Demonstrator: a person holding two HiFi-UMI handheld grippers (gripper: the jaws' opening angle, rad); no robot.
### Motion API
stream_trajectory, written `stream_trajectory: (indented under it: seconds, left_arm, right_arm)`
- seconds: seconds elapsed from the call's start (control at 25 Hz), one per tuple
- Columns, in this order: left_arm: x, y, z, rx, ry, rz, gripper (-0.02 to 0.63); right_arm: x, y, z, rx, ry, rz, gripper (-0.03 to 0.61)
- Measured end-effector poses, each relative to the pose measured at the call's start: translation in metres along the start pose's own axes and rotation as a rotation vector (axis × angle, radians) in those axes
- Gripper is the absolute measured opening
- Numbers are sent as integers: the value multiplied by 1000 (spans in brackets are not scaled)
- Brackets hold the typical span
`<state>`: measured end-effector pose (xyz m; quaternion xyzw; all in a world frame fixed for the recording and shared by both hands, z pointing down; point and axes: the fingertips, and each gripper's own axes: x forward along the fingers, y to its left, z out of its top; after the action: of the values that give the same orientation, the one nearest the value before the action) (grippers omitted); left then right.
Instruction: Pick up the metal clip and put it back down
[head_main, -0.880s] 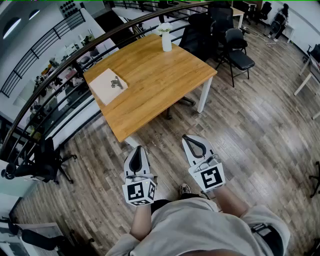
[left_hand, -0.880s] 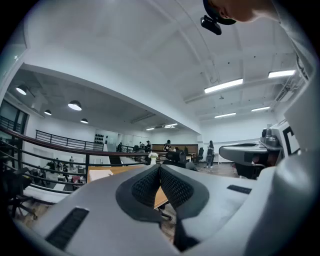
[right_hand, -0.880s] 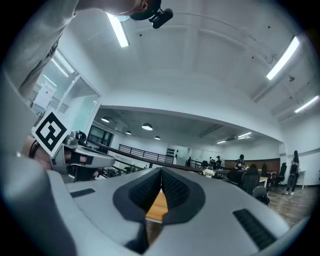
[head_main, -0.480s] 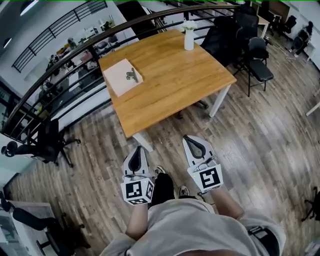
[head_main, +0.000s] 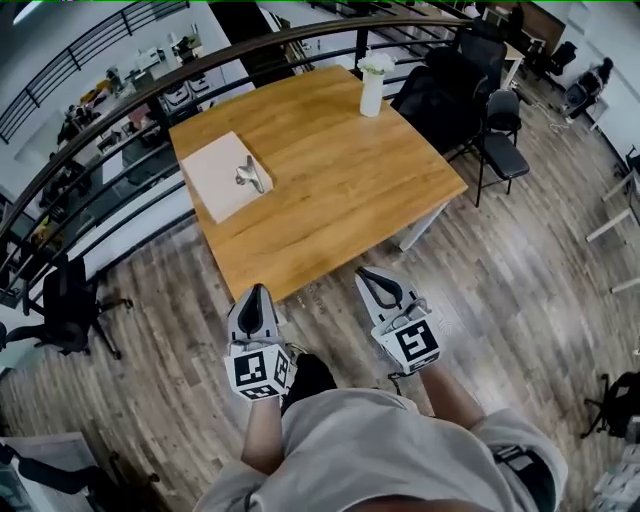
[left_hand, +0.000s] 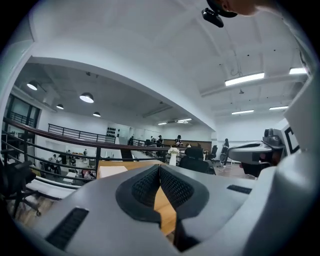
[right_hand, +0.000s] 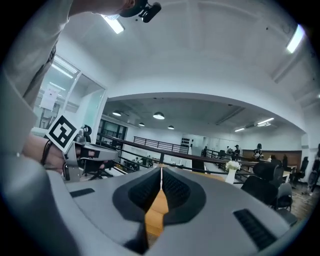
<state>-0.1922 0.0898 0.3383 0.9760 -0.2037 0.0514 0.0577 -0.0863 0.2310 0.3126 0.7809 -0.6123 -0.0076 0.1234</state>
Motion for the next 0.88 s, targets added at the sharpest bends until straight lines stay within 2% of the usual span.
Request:
stream_trajectory:
  seconds: [0.2, 0.32, 0.4, 0.52, 0.64, 0.76, 0.88]
  left_arm:
    - [50, 34, 12, 7, 15, -48, 25]
    - [71, 62, 10, -8, 32, -45, 25]
    - [83, 80, 4, -15, 51, -31, 25]
    - [103, 103, -8, -30, 78, -1, 24]
    - [124, 118, -30, -50, 114, 23, 24]
    - [142, 131, -50, -76, 165, 59, 25]
    - [163, 136, -52, -82, 161, 119, 25]
  right_arm:
    - [60, -12, -4, 34, 59, 26, 28]
    - [101, -8, -9, -7, 112, 71, 28]
    - [125, -7, -14, -28, 144, 96, 28]
    - [159, -9, -21, 4, 168, 112, 28]
    - [189, -13, -36, -9, 203, 143, 28]
    - [222, -15, -56, -16, 236, 205, 28]
    - [258, -26, -73, -31, 248, 295, 28]
